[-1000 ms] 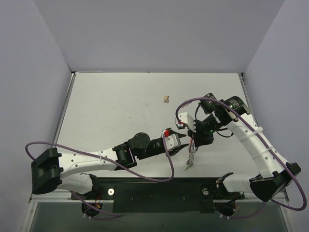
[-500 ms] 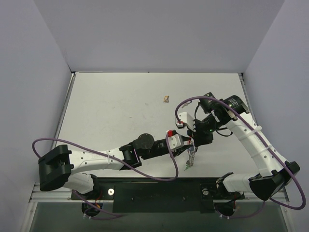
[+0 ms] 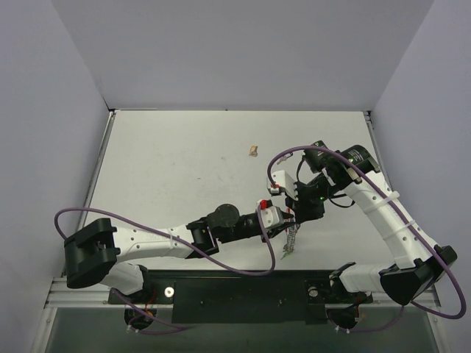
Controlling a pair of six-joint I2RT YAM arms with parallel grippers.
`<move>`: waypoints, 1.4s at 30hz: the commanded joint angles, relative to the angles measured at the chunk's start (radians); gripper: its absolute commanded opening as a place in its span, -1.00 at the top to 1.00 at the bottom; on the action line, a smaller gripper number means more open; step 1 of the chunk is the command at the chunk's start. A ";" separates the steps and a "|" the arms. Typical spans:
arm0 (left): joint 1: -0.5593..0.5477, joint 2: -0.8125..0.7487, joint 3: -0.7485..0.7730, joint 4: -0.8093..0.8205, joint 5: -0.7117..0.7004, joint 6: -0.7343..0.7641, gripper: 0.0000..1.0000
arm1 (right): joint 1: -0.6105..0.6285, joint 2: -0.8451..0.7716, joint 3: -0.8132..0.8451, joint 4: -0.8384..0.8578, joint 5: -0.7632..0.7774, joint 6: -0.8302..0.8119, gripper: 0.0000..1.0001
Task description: Put the keys on the keyring
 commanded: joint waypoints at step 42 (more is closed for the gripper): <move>0.006 -0.028 0.040 -0.025 0.024 0.007 0.63 | -0.010 -0.016 0.022 -0.139 -0.054 -0.014 1.00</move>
